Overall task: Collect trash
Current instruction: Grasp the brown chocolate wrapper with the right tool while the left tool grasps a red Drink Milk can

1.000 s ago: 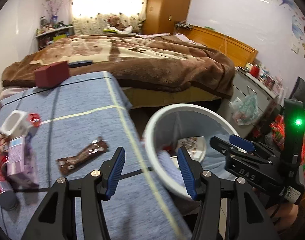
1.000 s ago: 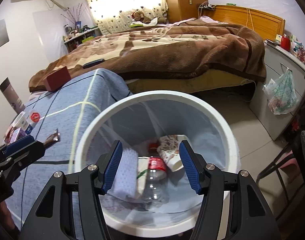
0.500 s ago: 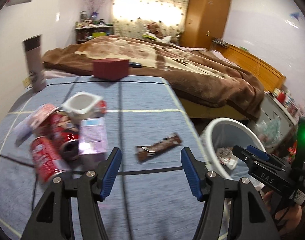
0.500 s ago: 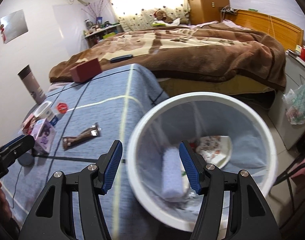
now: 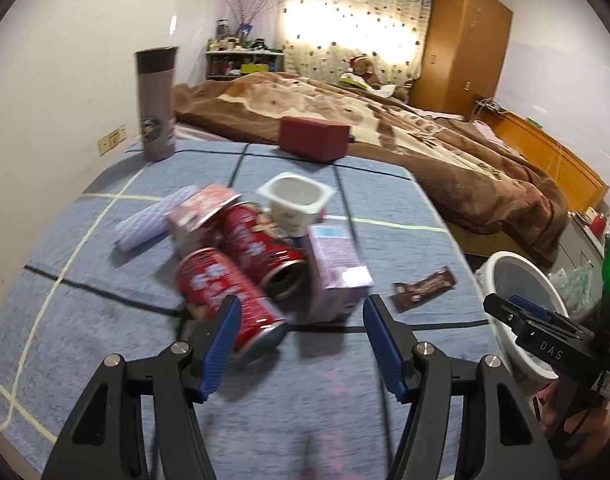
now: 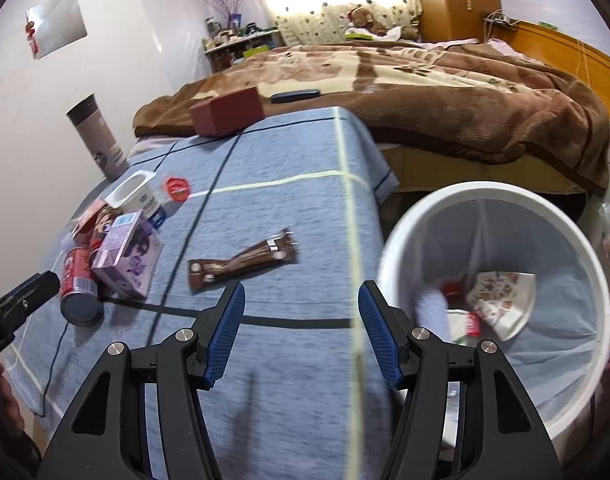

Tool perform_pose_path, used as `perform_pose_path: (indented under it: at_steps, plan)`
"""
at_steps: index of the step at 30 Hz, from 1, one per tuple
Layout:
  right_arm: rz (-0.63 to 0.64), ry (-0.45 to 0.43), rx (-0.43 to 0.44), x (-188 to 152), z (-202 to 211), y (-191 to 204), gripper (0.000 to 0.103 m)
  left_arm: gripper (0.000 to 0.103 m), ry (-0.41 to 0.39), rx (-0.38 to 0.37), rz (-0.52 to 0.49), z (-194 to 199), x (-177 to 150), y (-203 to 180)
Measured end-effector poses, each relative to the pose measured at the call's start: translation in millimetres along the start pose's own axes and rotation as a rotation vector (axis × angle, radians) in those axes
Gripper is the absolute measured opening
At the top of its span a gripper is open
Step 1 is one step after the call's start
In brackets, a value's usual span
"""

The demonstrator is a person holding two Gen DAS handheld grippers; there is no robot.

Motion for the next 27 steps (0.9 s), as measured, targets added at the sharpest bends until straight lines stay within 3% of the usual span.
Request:
perform_pose_path:
  at_steps: [9, 16, 21, 27]
  plan:
    - [-0.019, 0.057, 0.038, 4, -26, 23, 0.061, 0.068, 0.032, 0.044, 0.081, -14, -2, 41]
    - [-0.038, 0.106, 0.010, 10, -47, 31, 0.061, 0.070, 0.062, 0.053, 0.103, -32, -2, 53]
    - [-0.011, 0.153, -0.011, 8, -62, 36, 0.061, 0.071, 0.068, 0.026, 0.126, -38, 1, 57]
    - [0.028, 0.149, -0.046, 13, -67, 38, 0.061, 0.071, 0.096, -0.005, 0.142, -47, 1, 57]
Point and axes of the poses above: each gripper's, at about its wrist camera, not at the fingertips, and z roughly against the way its jaws point, y to its left, x to its top, the point moved 6 cm from there along -z, roughly the way its jaws point, and after that the axes turned 6 degrees about x, right-handed, at the moved point
